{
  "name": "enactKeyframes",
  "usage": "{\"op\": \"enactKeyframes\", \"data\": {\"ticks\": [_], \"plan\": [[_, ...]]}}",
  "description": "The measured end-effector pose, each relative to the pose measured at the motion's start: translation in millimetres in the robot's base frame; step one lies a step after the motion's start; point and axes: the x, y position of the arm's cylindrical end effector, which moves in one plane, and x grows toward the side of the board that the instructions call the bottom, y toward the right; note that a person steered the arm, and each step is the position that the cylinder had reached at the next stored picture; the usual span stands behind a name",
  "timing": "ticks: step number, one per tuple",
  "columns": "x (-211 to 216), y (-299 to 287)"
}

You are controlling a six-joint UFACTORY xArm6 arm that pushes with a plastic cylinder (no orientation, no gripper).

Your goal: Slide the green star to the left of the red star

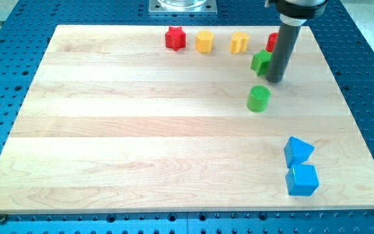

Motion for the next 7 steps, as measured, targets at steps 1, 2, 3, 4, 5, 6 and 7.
{"op": "enactKeyframes", "data": {"ticks": [1, 2, 3, 4, 5, 6, 7], "plan": [[-7, 16], [-14, 9], [-21, 36], [-43, 16], [-50, -60], [-28, -96], [-12, -56]]}}
